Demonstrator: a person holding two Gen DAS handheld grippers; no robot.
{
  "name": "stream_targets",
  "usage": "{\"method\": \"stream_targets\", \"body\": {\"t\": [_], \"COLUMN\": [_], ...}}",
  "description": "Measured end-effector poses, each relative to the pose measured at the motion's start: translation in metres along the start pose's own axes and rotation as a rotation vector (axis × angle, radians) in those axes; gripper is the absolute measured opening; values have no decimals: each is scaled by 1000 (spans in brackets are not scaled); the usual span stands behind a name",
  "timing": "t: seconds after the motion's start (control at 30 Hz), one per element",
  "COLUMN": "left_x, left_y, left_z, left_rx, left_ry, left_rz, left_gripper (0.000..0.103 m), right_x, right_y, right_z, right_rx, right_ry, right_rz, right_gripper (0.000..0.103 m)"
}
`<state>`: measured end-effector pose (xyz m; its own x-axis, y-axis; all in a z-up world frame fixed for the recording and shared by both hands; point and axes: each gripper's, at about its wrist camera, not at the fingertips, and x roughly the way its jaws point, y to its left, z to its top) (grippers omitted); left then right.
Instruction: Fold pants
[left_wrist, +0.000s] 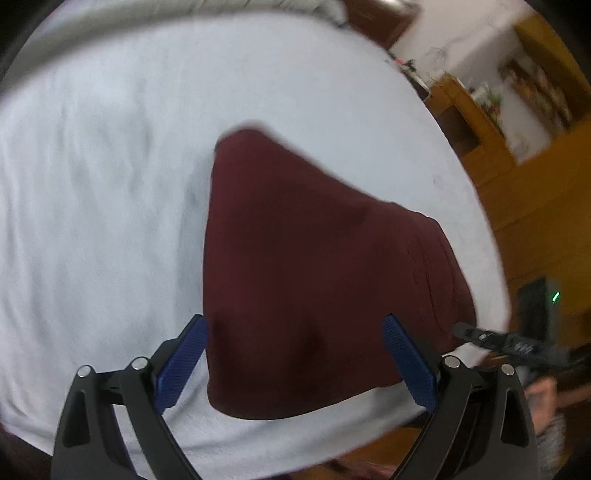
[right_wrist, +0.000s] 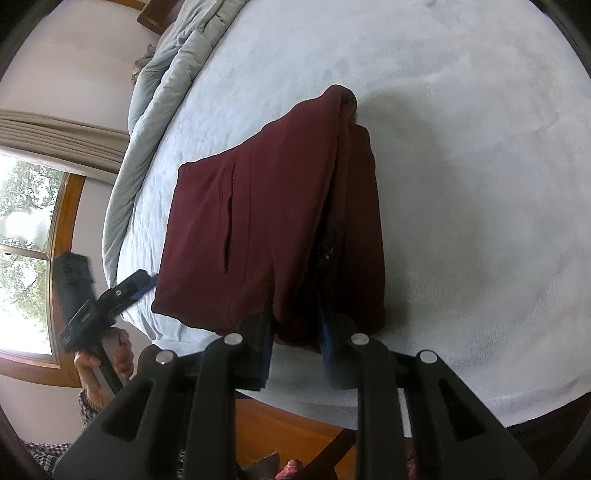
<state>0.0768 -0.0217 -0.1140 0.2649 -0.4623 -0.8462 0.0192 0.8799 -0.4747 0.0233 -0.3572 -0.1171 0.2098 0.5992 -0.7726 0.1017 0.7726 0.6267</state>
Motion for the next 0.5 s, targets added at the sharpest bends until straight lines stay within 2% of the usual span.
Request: {"method": "stream_targets", "body": {"t": [0.13, 0.27, 0.33, 0.37, 0.4, 0.43, 0.5], "left_x": [16, 37, 46, 47, 49, 49, 46], "left_y": [37, 49, 51, 50, 49, 48, 45], "left_z": [4, 6, 7, 7, 6, 5, 3], "left_rx": [-103, -150, -172, -181, -179, -183, -166], "left_ry": [94, 179, 196, 193, 194, 201, 190], "left_rz": [-65, -206, -234, -235, -244, -240, -206], "left_gripper": [95, 95, 94, 90, 66, 64, 51], "right_x": [1, 1, 0, 0, -1, -1, -3], "right_y": [-1, -2, -4, -5, -6, -6, -6], "right_z": [-1, -1, 1, 2, 2, 3, 6], "right_rx": [8, 9, 16, 17, 19, 20, 20], "right_ry": [-2, -2, 1, 3, 5, 7, 18], "right_rz": [9, 14, 21, 23, 27, 30, 40], "right_gripper": [22, 24, 24, 24, 24, 24, 24]}}
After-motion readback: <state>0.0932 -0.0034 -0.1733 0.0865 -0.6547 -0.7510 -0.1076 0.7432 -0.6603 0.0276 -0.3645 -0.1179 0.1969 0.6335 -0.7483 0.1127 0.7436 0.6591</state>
